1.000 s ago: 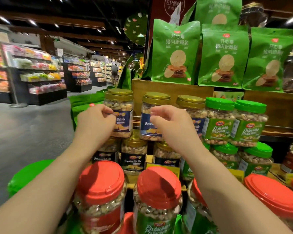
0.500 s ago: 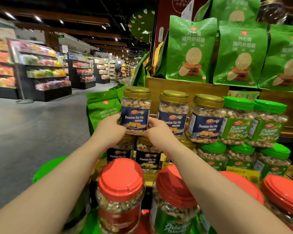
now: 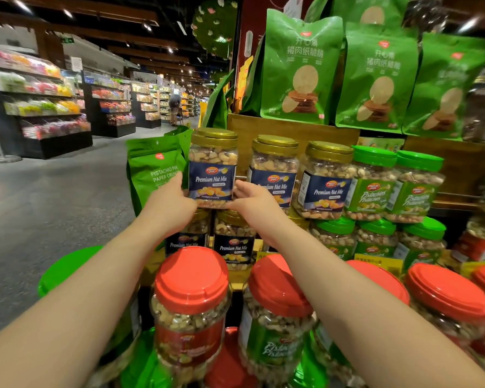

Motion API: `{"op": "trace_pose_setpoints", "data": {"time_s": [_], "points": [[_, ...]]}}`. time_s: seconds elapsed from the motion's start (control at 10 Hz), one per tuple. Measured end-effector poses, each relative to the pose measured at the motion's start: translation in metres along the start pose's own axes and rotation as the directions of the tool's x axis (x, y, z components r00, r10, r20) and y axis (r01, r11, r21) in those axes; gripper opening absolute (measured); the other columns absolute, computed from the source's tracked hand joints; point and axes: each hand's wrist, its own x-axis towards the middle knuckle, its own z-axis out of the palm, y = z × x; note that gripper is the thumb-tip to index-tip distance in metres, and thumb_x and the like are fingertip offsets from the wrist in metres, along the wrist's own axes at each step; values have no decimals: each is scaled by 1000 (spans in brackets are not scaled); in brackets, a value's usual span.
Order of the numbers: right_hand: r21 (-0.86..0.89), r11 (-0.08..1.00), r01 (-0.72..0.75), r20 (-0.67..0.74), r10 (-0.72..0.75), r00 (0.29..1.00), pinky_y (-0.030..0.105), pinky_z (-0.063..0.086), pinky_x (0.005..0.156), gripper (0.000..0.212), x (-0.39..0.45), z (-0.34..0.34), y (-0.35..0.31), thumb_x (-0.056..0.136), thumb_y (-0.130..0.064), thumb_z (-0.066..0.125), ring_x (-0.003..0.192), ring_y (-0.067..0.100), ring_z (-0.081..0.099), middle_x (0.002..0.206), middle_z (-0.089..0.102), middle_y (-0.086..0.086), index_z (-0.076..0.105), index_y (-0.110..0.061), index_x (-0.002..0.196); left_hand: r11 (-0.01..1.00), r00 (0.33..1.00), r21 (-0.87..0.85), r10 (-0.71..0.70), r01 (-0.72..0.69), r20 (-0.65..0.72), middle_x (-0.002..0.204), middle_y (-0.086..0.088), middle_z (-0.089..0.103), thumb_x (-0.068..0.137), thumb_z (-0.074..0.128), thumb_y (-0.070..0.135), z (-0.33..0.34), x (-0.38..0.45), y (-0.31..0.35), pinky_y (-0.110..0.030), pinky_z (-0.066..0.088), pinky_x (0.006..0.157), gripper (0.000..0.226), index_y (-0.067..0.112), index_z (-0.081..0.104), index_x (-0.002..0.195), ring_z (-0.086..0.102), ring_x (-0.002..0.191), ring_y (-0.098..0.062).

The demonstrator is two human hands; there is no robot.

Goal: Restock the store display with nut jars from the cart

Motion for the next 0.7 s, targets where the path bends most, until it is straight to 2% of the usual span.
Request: {"op": "trace_pose_setpoints", "data": {"time_s": [0.1,0.2,0.3,0.4,0.5,0.6,0.7], "points": [[36,999,-10,-28,11,1000,38,43,112,63,-17,-9,2,96,-8,63,135,16,51,149,53,1,41,-15,154,991,998,132,1,-9,61,149,-16,52,95,58,23,-5,-13,5,-36,45,92,77,12,18,161,56,126,-36],[45,999,-15,-73,18,997,47,43,114,54,-40,-17,7,94,-16,65,131,18,55,145,58,3,54,-18,146,962,980,266,12,-66,199,146,-22,50,95,59,28,-14,-35,20,-38,42,101,55,9,39,143,45,137,-37],[108,993,-55,-161,72,984,47,47,111,41,-72,-25,7,91,-16,67,123,19,61,133,66,3,66,-16,132,898,946,396,60,-191,319,144,-24,53,100,56,36,-18,-59,35,-39,32,116,50,10,50,142,46,138,-36],[183,981,-67,-204,104,973,46,51,107,26,-103,-31,5,93,-12,66,117,25,65,123,71,4,71,-18,118,886,929,367,161,-285,333,130,-15,63,99,56,41,-23,-87,51,-31,48,87,49,12,56,139,60,110,-32],[161,984,-76,-235,113,965,47,52,101,25,-134,-34,0,96,-12,64,117,31,65,120,72,3,71,-17,119,873,910,331,246,-358,334,135,-12,62,99,58,41,-22,-111,64,-31,45,90,52,14,53,143,59,117,-30],[140,987,-72,-245,105,964,47,51,102,20,-168,-38,-1,95,-13,65,117,26,66,119,73,3,71,-24,112,863,886,266,347,-430,307,146,-10,57,98,59,44,-20,-142,77,-32,42,103,54,16,54,144,51,134,-28],[147,987,-58,-277,97,956,46,53,100,19,-201,-44,4,94,-13,65,105,19,68,117,73,5,71,-28,105,861,875,234,376,-452,305,143,-7,60,96,61,45,-13,-167,83,-35,43,104,55,21,54,145,54,131,-26]]}}
